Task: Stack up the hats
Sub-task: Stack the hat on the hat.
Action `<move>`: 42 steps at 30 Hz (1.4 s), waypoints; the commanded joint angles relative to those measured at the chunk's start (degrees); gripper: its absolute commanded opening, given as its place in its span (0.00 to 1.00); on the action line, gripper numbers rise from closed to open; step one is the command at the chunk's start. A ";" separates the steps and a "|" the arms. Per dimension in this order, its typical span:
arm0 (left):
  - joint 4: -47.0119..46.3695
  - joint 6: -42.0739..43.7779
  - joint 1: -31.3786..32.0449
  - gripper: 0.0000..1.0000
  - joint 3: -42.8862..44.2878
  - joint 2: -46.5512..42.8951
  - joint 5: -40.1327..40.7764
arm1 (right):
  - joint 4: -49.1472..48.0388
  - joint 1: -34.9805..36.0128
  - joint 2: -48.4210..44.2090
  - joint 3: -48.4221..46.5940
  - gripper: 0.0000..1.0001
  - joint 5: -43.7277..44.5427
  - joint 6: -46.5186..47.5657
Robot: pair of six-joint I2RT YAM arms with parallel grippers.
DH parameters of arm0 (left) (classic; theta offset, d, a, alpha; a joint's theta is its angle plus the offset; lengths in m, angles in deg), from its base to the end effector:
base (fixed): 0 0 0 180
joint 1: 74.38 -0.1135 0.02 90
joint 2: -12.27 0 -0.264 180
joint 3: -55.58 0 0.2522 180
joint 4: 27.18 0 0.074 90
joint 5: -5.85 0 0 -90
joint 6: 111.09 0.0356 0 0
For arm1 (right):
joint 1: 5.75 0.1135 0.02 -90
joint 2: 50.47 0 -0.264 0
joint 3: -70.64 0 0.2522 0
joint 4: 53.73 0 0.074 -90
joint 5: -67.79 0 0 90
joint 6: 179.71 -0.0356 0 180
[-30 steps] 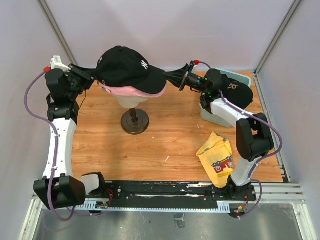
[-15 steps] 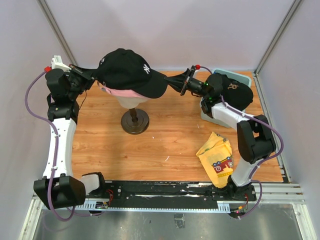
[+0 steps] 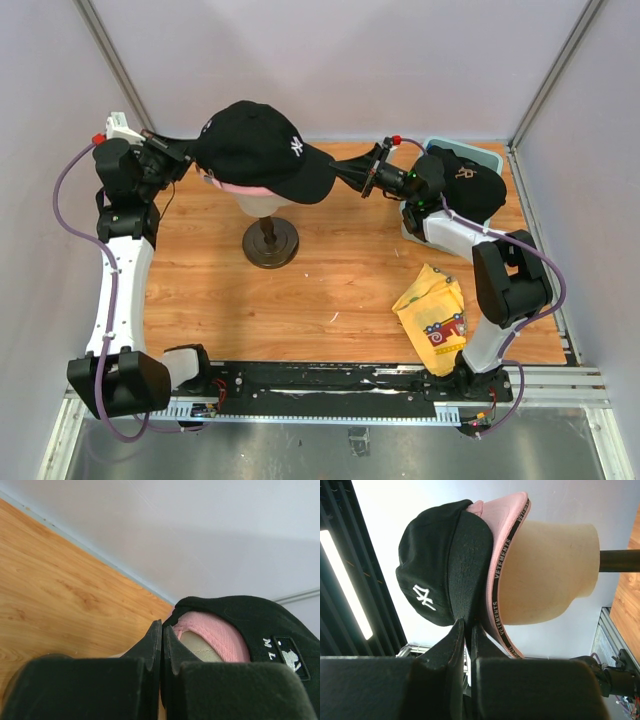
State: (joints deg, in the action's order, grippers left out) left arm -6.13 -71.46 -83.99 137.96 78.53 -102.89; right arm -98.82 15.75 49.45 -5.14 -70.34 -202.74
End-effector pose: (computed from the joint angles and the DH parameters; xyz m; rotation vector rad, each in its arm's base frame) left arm 0.2615 0.0327 0.4159 -0.6257 1.5982 -0.8047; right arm 0.3503 0.1665 0.3054 0.4086 1.8023 2.3457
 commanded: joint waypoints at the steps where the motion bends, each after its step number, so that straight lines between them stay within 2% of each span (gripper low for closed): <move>1: 2.49 2.13 -0.84 0.00 -2.20 0.58 2.70 | 2.69 -1.11 0.30 2.55 0.01 -3.01 3.82; 8: 3.70 3.82 -0.78 0.00 -3.19 0.79 3.57 | 4.91 -1.19 0.74 2.20 0.01 -2.92 6.04; 22: 7.97 7.44 -0.83 0.01 -5.60 1.35 6.77 | 16.69 -2.48 -0.90 -0.46 0.01 -2.76 15.20; 42: 9.03 8.70 -0.76 0.00 -7.72 2.40 6.79 | 18.50 -3.13 0.63 0.07 0.01 -2.83 17.31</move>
State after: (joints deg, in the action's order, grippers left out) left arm -8.78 -68.01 -83.81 134.13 77.98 -102.01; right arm -89.48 15.49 47.88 -6.89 -70.34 -190.74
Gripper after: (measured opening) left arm 0.017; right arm 0.047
